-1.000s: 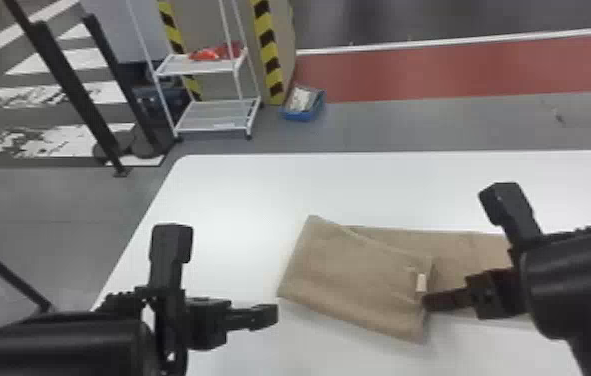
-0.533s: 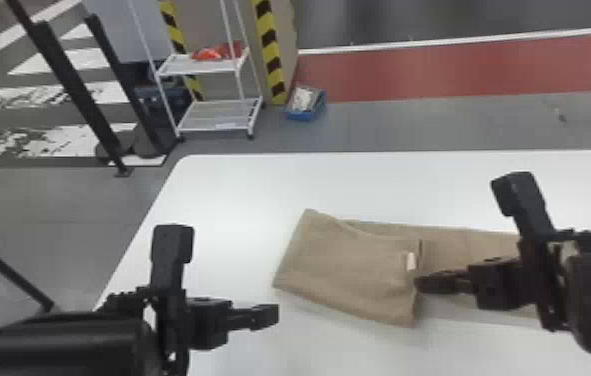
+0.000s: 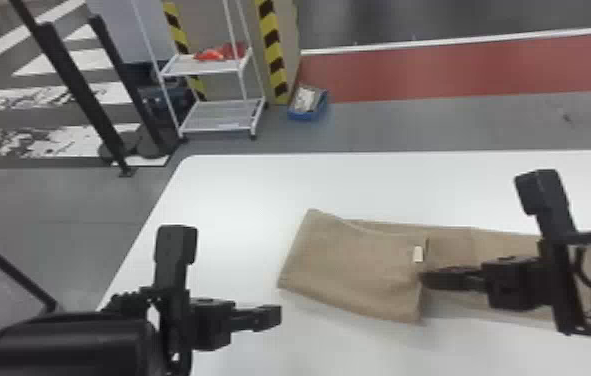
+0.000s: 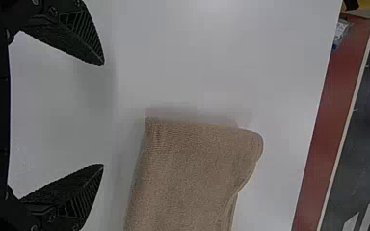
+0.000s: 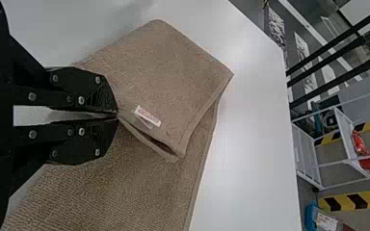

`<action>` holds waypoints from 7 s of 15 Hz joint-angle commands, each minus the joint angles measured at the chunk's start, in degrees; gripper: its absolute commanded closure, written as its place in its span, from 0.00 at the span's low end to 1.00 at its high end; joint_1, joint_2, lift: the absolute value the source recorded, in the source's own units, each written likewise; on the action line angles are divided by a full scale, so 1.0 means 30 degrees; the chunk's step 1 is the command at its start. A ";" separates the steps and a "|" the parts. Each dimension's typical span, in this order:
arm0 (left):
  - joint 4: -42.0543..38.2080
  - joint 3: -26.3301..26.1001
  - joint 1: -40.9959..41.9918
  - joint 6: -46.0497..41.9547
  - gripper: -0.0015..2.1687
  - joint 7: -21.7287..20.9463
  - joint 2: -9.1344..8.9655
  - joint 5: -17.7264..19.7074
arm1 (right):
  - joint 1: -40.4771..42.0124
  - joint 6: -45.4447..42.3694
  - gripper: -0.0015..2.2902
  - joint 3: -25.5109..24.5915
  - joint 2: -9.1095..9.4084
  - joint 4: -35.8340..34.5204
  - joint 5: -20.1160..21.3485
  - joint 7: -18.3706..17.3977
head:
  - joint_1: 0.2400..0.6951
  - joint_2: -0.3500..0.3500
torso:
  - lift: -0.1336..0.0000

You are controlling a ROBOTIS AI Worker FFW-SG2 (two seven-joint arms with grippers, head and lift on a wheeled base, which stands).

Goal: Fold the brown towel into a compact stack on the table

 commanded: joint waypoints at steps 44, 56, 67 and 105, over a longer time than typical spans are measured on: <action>0.0293 0.0000 0.0208 0.0000 0.07 -0.0410 -0.0108 -0.0146 | -0.0672 -0.3147 0.18 -0.3991 0.0017 0.3283 -0.0430 0.0402 | 1.00 0.64 | 0.07; 0.0206 0.0322 0.0266 -0.0117 0.07 -0.0644 -0.0108 -0.0117 | -0.0907 -0.1096 0.80 -0.4870 0.0017 0.1027 -0.1601 0.1134 | 1.00 0.69 | 0.07; 0.0000 0.0147 0.0208 -0.0585 0.07 -0.0879 -0.0108 -0.0029 | -0.1551 0.0779 0.80 -0.7536 0.0000 0.0441 -0.1807 0.2423 | 1.00 0.59 | 0.07; 0.1055 -0.0088 0.0237 -0.1523 0.07 -0.0791 -0.0108 -0.0088 | -0.1727 -0.0452 0.80 -1.2370 -0.2783 0.2199 -0.2568 0.4152 | 1.00 0.35 | 0.07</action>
